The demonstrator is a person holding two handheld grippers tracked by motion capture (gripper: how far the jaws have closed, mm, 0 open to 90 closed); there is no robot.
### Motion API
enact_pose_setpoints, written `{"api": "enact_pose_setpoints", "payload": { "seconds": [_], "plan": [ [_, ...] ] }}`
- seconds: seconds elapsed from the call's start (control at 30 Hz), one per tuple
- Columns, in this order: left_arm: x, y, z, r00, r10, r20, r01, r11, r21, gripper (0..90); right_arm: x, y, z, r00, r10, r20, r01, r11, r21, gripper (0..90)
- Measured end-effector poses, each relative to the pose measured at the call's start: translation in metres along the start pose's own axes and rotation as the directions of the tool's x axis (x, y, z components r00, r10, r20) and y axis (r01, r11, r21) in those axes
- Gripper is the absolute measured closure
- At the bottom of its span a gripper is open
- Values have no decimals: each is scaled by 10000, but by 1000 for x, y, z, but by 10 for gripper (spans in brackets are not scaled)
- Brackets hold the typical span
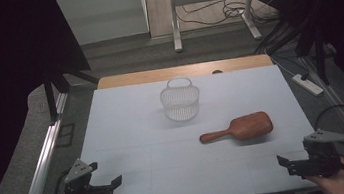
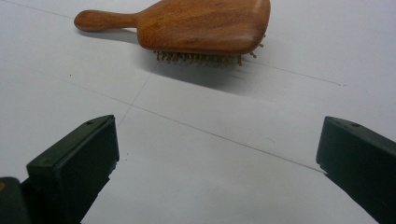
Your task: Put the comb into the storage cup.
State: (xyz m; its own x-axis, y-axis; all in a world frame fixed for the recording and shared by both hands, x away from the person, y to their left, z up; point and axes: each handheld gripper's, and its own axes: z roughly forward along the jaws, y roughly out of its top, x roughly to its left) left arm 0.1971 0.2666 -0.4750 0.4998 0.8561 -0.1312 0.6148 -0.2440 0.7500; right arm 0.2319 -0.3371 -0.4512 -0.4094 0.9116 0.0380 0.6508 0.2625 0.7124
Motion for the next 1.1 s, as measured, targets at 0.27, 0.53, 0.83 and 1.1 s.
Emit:
{"api": "enact_pose_setpoints", "payload": {
  "seconds": [0.27,0.53,0.83,1.1],
  "plan": [
    [-1,0,0,10000,10,-40,-10,10000,87,8,2,1,1,9999,-149,15,149,9999,54,0],
    [0,-1,0,10000,31,61,-33,9998,190,9,1,3,4,9998,-129,-122,132,9997,183,0],
    [1,-2,0,9998,-99,163,95,9998,200,12,4,4,4,9992,-365,-161,367,9993,104,0],
    [1,-2,-1,9999,-33,125,30,9997,225,15,8,12,8,9954,-434,-859,441,9990,58,0]
  ]
}}
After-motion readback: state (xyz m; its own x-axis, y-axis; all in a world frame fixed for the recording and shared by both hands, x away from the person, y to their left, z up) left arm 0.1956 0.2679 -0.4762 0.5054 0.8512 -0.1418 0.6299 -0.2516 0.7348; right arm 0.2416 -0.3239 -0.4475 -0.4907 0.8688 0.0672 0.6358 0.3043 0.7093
